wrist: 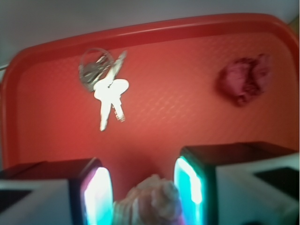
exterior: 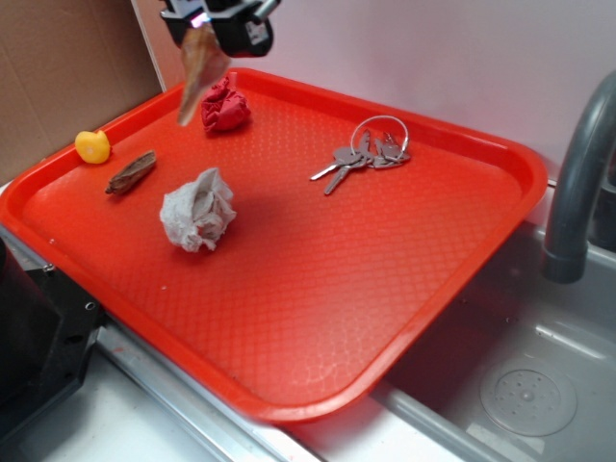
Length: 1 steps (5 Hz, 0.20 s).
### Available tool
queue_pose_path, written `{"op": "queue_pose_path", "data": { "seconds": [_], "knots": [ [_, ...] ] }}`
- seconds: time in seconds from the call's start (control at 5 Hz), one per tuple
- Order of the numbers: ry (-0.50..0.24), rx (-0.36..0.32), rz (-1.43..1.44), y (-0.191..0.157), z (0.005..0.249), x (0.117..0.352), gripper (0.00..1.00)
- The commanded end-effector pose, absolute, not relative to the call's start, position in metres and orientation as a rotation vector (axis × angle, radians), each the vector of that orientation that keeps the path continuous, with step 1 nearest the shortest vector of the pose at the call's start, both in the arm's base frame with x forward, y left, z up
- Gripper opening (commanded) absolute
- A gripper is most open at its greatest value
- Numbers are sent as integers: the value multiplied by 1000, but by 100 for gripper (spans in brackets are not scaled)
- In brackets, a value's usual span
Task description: Grab the shell.
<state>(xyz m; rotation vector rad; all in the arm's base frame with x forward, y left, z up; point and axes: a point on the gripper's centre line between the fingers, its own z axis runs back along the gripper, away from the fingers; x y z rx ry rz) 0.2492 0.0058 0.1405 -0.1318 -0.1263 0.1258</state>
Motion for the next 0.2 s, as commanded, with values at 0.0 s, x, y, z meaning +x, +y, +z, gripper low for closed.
{"op": "queue_pose_path", "data": {
  "seconds": [0.0],
  "knots": [
    [-172,-119,200,36,159,252,0]
  ]
}}
